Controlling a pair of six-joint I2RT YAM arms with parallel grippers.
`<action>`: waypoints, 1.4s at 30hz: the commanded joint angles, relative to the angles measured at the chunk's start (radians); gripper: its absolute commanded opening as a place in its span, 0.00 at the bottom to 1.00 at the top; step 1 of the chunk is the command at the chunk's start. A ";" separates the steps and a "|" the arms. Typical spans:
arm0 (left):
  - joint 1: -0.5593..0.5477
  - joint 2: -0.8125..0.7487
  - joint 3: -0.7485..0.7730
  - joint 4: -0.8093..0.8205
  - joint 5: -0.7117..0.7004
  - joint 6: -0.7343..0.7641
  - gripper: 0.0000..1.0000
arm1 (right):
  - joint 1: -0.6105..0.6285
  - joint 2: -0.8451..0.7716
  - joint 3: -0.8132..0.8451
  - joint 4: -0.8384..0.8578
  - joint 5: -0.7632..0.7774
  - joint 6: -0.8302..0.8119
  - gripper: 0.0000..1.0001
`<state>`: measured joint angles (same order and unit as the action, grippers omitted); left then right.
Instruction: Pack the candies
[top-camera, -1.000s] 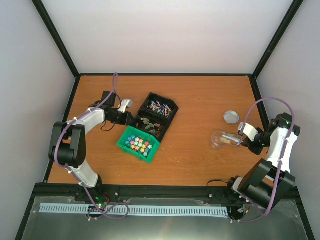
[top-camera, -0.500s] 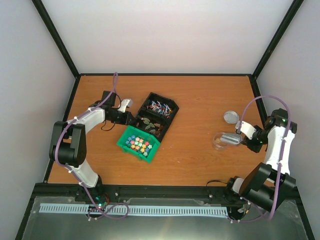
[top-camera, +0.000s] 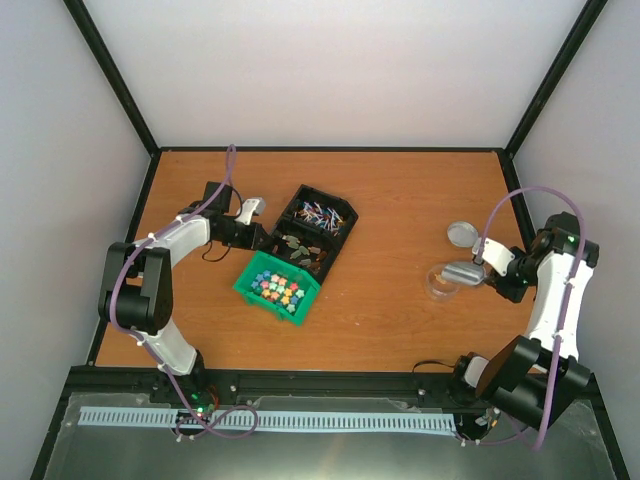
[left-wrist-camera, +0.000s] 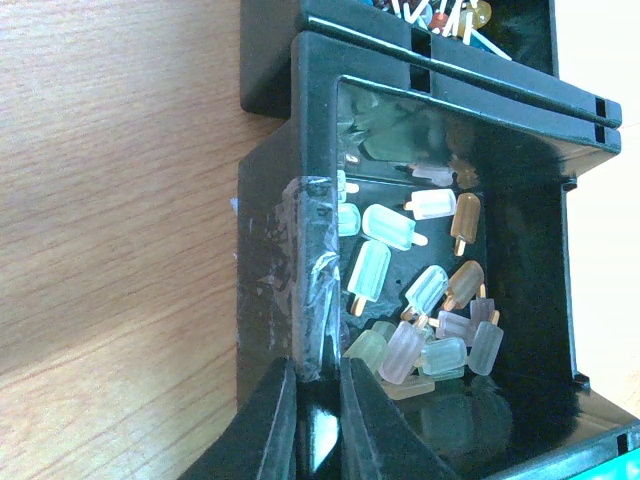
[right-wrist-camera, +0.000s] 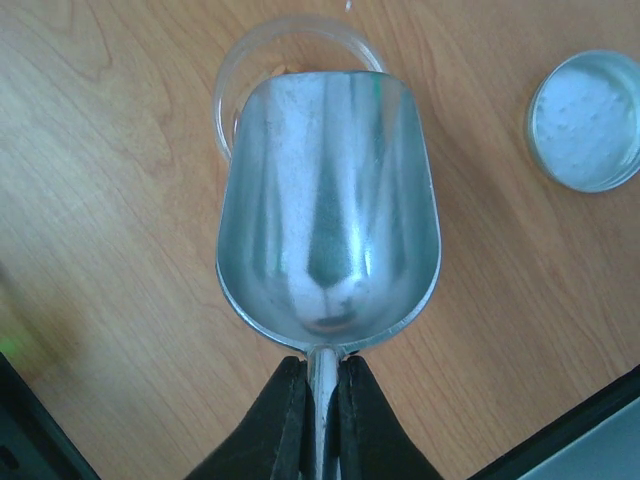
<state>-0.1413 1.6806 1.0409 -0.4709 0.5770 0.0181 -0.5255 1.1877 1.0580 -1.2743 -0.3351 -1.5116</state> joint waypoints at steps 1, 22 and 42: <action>0.005 0.023 0.025 0.021 -0.010 0.005 0.01 | 0.027 -0.004 0.081 -0.051 -0.107 0.046 0.03; 0.008 -0.031 -0.007 -0.033 -0.014 0.022 0.01 | 1.033 0.257 0.275 0.346 0.152 0.965 0.03; 0.001 -0.103 -0.069 -0.021 -0.066 -0.073 0.01 | 1.259 0.627 0.553 0.190 0.269 1.037 0.03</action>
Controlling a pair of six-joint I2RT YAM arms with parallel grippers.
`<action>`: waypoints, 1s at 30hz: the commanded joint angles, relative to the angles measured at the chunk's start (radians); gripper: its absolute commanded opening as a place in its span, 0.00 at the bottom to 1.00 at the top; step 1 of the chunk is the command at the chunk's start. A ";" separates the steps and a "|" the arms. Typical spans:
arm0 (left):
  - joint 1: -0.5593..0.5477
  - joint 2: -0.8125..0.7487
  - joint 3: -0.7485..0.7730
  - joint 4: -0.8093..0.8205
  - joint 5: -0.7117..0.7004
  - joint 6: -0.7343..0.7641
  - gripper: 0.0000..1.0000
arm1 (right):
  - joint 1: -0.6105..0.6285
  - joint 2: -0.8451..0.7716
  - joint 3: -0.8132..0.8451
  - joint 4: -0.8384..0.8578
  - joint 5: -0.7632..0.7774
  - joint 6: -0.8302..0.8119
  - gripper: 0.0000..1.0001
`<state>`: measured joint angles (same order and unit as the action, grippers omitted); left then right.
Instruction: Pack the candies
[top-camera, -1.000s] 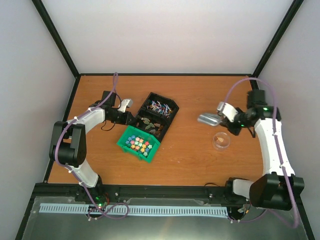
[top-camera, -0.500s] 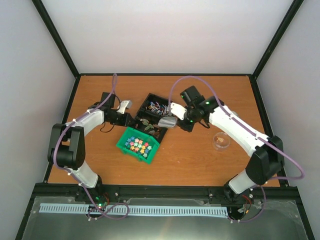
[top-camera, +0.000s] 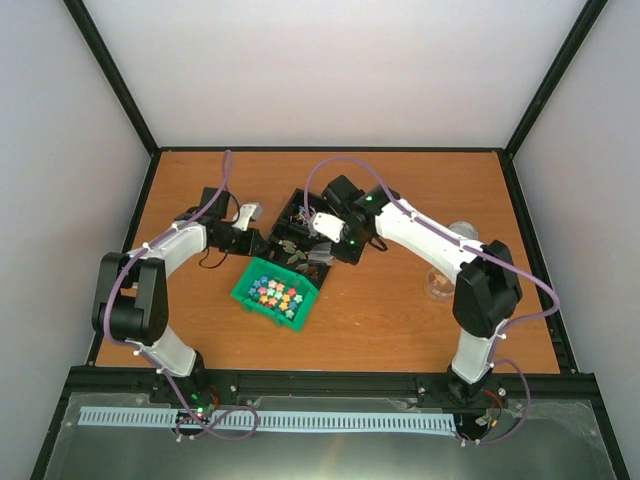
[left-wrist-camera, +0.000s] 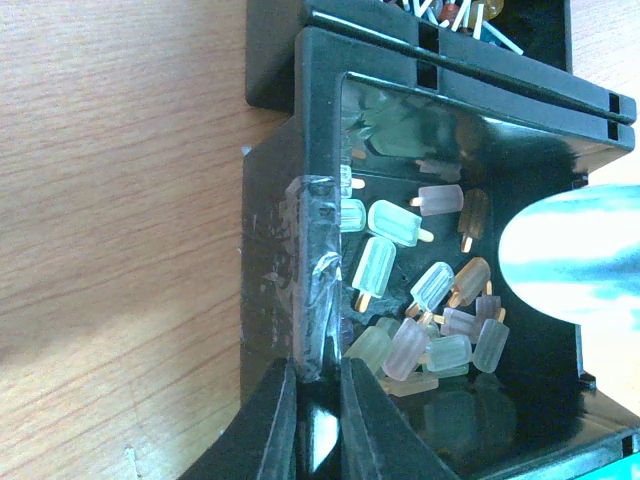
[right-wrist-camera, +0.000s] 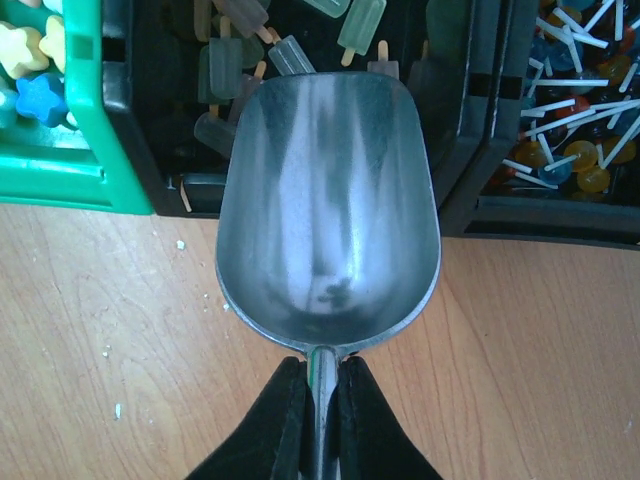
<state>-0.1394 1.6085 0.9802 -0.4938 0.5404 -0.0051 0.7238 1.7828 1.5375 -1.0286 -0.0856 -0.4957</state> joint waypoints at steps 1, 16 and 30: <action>-0.003 -0.033 -0.011 0.001 -0.033 -0.051 0.01 | 0.013 0.046 0.090 -0.068 0.017 0.020 0.03; -0.071 -0.053 -0.028 0.063 -0.114 -0.072 0.01 | 0.022 0.319 0.299 -0.164 -0.032 -0.005 0.03; -0.112 -0.016 -0.025 0.079 -0.097 -0.063 0.01 | 0.022 0.459 0.344 -0.038 -0.137 0.038 0.03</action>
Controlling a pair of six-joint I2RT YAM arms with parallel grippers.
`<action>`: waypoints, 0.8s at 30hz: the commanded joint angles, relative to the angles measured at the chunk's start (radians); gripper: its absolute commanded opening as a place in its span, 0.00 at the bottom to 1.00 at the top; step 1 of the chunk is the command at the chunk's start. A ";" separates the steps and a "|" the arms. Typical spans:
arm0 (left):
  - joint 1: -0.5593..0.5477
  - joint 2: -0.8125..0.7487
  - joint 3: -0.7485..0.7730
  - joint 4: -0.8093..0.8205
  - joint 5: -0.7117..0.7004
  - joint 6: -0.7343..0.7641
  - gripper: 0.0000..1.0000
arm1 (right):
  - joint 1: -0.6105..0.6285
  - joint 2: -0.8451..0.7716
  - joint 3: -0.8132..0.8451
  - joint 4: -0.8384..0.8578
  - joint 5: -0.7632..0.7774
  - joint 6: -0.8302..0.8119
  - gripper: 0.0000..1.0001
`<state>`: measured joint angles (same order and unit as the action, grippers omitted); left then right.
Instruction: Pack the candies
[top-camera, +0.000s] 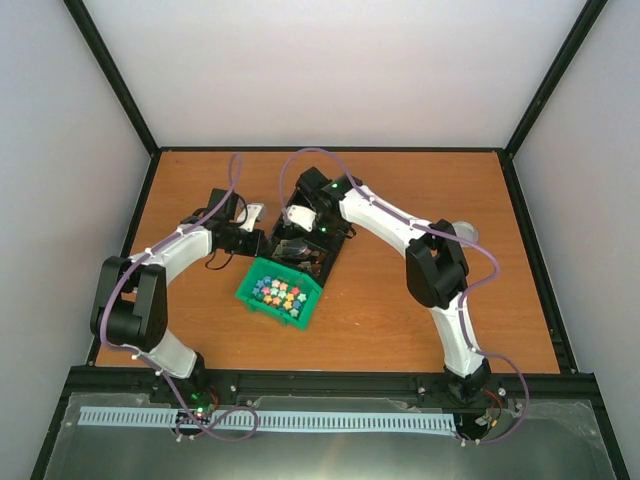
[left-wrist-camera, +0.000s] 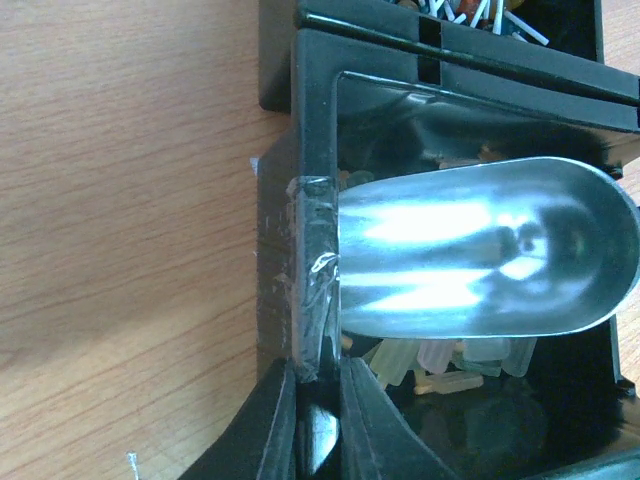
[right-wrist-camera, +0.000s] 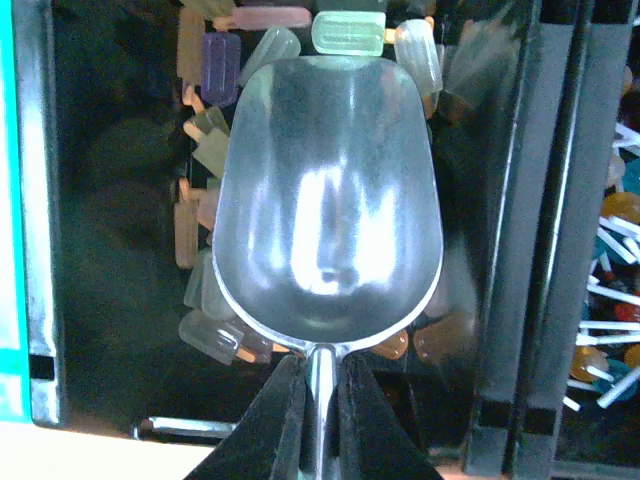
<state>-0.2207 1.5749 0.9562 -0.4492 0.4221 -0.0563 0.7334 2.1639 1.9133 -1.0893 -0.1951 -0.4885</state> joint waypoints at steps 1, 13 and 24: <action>-0.032 0.020 -0.001 0.034 0.024 -0.011 0.01 | 0.011 0.072 -0.046 0.063 -0.043 0.037 0.03; -0.027 0.031 0.003 0.015 0.007 -0.009 0.01 | 0.008 -0.226 -0.547 0.664 -0.216 0.073 0.03; 0.008 0.044 0.017 0.009 -0.030 -0.014 0.01 | -0.096 -0.412 -0.797 0.972 -0.363 0.133 0.03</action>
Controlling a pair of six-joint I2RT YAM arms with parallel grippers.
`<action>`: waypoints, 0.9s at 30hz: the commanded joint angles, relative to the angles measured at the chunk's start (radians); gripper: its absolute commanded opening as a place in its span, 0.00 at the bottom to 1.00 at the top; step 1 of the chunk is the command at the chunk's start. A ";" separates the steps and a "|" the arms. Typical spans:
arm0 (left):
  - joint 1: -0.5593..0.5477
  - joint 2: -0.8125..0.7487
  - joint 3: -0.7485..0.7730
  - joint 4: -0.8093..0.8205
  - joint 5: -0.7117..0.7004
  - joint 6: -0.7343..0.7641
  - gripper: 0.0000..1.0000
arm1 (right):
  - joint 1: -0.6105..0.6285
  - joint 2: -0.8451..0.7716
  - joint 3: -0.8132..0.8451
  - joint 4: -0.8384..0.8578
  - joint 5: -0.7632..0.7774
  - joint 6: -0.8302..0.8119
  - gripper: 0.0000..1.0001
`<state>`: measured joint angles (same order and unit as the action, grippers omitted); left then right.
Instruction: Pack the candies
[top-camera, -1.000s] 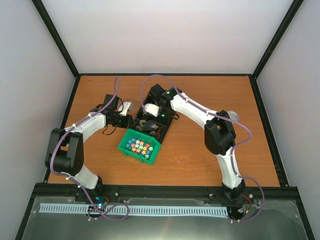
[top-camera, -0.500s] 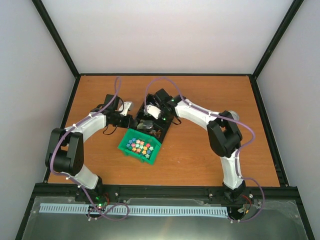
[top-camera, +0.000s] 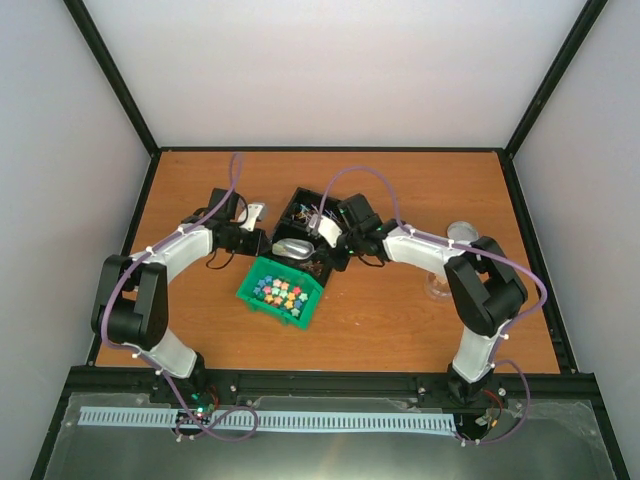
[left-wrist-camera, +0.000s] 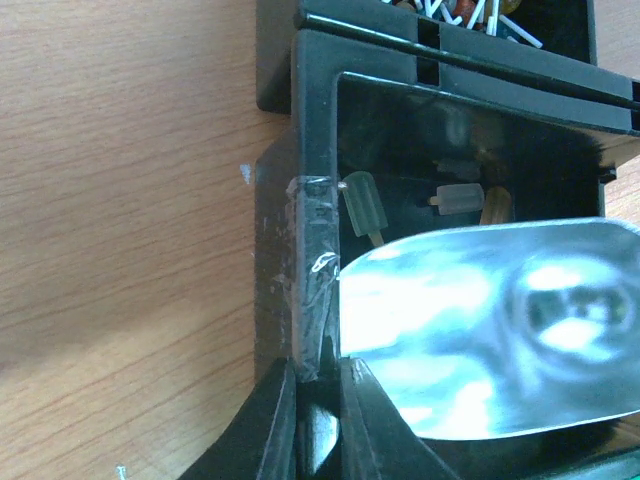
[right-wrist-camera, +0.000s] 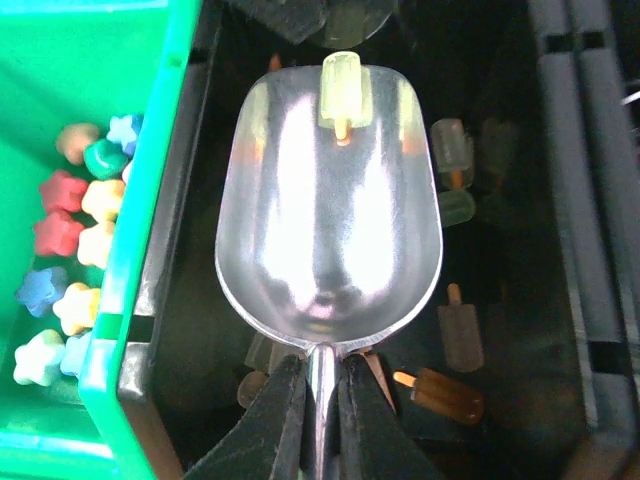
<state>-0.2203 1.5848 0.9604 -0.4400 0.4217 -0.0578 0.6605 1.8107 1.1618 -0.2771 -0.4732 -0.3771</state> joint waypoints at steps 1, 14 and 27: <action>0.010 0.036 0.013 -0.001 -0.030 -0.013 0.01 | -0.027 -0.064 -0.056 0.168 -0.086 0.021 0.03; 0.057 0.044 0.014 0.000 -0.009 -0.011 0.01 | -0.093 -0.136 -0.185 0.229 -0.142 -0.046 0.03; 0.061 0.034 0.008 0.007 0.002 -0.004 0.01 | -0.104 -0.306 -0.335 0.411 -0.112 -0.179 0.03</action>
<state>-0.1749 1.6001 0.9623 -0.4351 0.4797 -0.0578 0.5560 1.5665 0.8539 0.0288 -0.6025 -0.4854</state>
